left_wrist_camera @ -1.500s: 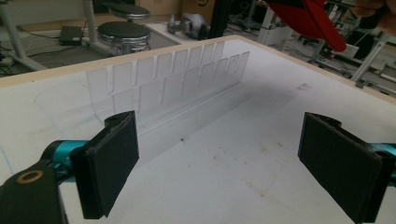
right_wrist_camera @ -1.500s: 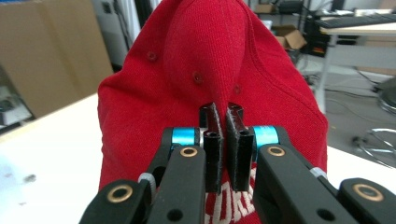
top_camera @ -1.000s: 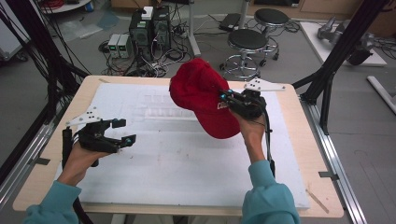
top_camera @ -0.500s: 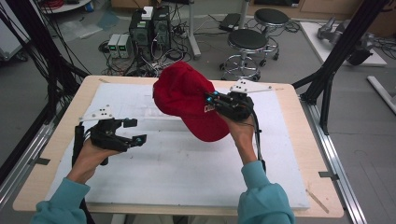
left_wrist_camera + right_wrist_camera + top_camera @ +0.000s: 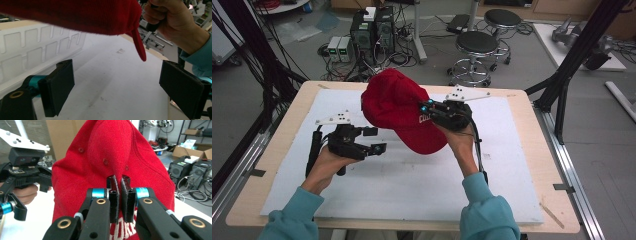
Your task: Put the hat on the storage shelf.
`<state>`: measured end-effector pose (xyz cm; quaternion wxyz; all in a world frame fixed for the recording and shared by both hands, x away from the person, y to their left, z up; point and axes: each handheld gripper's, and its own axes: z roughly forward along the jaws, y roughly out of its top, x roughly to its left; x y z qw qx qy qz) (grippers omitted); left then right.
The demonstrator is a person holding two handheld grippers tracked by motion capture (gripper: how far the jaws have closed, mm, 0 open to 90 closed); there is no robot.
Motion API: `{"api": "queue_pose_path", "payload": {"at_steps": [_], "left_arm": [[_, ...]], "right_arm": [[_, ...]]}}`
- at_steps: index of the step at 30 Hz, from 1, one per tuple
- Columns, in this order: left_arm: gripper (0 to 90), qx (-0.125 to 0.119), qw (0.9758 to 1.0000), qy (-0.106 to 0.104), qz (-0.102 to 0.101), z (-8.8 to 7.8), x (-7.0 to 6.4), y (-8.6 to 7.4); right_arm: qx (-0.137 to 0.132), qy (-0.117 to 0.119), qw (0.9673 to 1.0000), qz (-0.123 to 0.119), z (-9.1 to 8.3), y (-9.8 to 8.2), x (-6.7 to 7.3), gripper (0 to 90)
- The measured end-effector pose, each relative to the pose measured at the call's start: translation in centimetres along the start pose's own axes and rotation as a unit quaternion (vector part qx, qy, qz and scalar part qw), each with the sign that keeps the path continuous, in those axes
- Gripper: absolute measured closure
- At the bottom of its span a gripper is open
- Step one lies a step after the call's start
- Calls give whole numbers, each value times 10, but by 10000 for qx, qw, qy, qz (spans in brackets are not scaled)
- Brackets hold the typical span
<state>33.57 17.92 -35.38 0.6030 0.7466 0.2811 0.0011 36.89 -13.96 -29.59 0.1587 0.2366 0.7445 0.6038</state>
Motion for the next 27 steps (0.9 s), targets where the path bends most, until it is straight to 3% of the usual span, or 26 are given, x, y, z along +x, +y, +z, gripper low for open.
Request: {"api": "queue_pose_path", "payload": {"at_steps": [12,19,27], "left_arm": [[163,-45,9997,-221,-43,17,-8,4],[170,-139,9998,-167,-24,19,-13,5],[172,-264,9996,44,113,19,-20,3]], "right_arm": [[-37,69,10000,-43,4,1,5,866],[-139,38,9999,-2,6,1,8,866],[-165,-78,9998,63,9,-1,10,866]]}}
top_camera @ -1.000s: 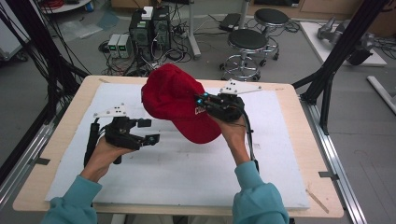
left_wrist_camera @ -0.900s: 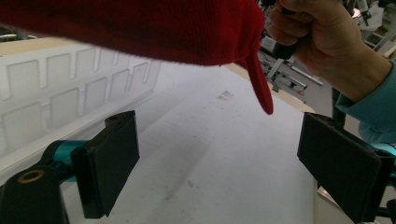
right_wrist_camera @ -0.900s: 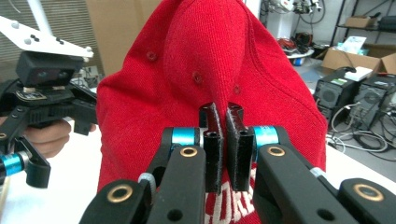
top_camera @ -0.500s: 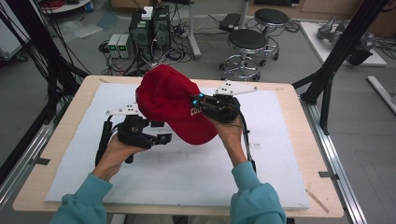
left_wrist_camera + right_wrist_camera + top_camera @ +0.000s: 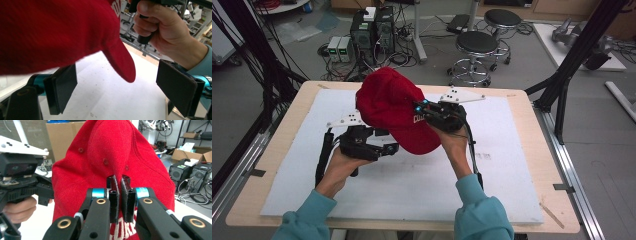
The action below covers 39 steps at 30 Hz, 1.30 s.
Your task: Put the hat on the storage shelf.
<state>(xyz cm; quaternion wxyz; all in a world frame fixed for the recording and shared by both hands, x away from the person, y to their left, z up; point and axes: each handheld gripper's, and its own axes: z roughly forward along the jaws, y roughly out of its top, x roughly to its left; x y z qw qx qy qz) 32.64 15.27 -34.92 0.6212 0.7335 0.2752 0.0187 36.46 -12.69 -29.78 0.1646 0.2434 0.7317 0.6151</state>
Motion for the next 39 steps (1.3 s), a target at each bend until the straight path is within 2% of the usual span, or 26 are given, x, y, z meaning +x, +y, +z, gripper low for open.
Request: {"api": "queue_pose_path", "payload": {"at_steps": [4,6,11,16,19,33,39], "left_arm": [[175,37,9997,215,98,6,-4,-5],[194,20,9998,205,81,7,-5,-5],[278,-208,9996,182,75,9,-8,-6],[332,-245,9996,166,49,10,-7,-6],[388,-361,9992,154,-16,10,-7,-5],[687,-510,9985,185,5,5,-7,-4],[775,-533,9985,99,-59,5,-7,-5]], "right_arm": [[-38,-22,10000,34,1,-1,1,866],[-55,-43,10000,37,2,-1,1,866],[-69,-63,9999,54,2,-1,1,866],[-108,-19,9999,82,2,0,2,866],[-127,5,9999,105,2,-1,3,866],[-198,34,9996,205,6,-6,4,866],[-173,51,9997,190,7,-6,5,865]]}}
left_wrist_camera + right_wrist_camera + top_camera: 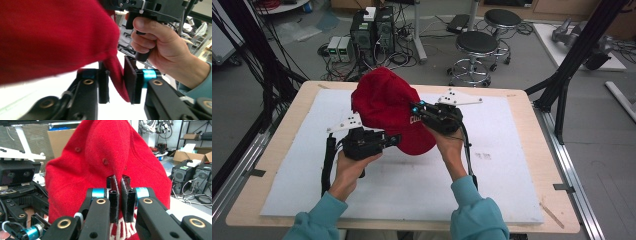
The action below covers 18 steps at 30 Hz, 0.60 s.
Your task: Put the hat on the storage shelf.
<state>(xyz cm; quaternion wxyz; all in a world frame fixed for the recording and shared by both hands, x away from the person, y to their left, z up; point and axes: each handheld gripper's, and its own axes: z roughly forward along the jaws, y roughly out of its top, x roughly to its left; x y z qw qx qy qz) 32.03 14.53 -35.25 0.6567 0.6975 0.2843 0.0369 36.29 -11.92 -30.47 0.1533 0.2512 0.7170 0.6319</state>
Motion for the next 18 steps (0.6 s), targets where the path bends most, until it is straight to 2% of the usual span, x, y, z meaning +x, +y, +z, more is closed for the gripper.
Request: {"api": "queue_pose_path", "payload": {"at_steps": [3,7,11,12,13,15,16,17,18], "left_arm": [[817,41,10000,-13,13,0,-1,0],[841,88,9999,-34,-87,-1,1,0],[849,177,9998,46,-91,-1,1,0],[850,221,9997,79,-76,-1,1,0],[850,261,9996,75,-69,0,1,-1],[850,316,9994,81,-76,0,1,-1],[850,316,9994,81,-76,0,1,-1],[851,335,9994,90,-57,1,1,-1],[851,339,9994,99,-38,1,1,-1]], "right_arm": [[-16,43,10000,-44,1,0,1,862],[47,40,9999,-135,2,0,2,852],[46,40,9998,-164,2,0,2,817],[8,-3,9999,-169,2,0,2,736],[-7,-19,9999,-145,2,0,2,700],[-21,-105,9998,-171,1,0,2,641],[-21,-105,9998,-171,1,0,2,641],[-3,-189,9997,-149,0,0,1,512],[18,-226,9997,-122,0,0,1,450]]}}
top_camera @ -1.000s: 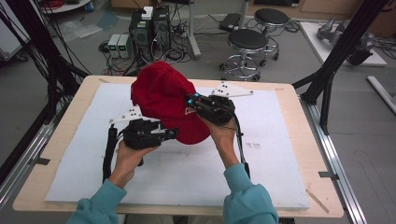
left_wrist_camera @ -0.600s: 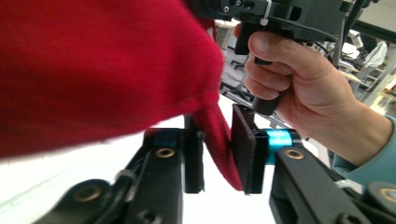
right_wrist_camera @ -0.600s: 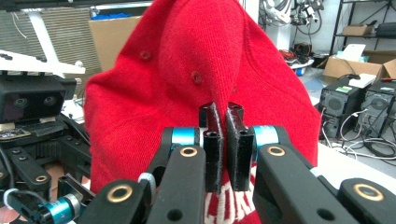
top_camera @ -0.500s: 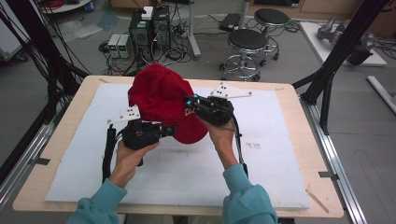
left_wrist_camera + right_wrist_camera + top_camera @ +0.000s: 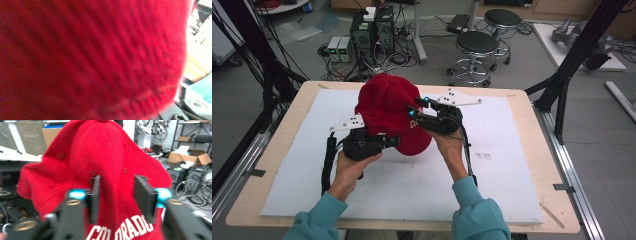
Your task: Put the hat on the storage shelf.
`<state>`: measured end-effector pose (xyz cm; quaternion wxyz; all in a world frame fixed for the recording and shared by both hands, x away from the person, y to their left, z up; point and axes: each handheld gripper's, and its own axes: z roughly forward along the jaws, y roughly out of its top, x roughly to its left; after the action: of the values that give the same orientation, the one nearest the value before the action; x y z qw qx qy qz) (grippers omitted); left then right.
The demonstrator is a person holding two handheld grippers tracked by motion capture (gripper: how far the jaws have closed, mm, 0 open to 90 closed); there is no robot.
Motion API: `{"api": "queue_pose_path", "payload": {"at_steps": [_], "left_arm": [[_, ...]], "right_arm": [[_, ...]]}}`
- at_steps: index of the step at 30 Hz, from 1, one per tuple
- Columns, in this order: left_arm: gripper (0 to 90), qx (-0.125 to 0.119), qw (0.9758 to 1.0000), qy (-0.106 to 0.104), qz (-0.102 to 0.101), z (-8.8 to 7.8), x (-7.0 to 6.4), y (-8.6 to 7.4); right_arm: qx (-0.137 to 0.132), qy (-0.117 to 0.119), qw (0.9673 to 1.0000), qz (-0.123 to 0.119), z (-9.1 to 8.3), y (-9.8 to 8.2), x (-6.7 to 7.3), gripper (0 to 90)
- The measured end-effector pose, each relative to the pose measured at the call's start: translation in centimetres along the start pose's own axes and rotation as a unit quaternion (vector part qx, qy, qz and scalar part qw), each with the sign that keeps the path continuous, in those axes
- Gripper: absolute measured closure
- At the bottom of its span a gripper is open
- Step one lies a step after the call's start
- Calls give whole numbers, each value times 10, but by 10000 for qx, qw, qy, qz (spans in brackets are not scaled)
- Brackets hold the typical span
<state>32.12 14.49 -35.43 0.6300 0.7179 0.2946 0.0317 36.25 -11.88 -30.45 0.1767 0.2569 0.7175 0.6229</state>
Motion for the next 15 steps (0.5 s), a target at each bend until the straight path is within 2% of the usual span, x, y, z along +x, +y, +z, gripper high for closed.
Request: {"api": "queue_pose_path", "payload": {"at_steps": [3,7,8,10,12,13,15], "left_arm": [[851,-13,10000,46,12,-1,0,0],[851,-37,9999,127,44,-3,2,1],[851,-33,9999,154,53,-4,2,1],[851,-49,9998,193,66,-5,3,2],[851,-91,9997,237,71,-6,4,2],[851,-91,9997,237,71,-6,4,2],[851,-58,9994,318,149,-9,6,3]], "right_arm": [[44,-189,9998,1,0,0,-1,259],[182,-399,9990,-62,-3,0,-2,111],[204,-474,9987,-43,-3,0,-2,108],[251,-476,9985,-68,-6,0,-3,98],[287,-556,9980,-68,-7,0,-3,17],[307,-630,9975,-42,-8,0,-4,10],[375,-608,9974,-43,-9,0,-5,9]]}}
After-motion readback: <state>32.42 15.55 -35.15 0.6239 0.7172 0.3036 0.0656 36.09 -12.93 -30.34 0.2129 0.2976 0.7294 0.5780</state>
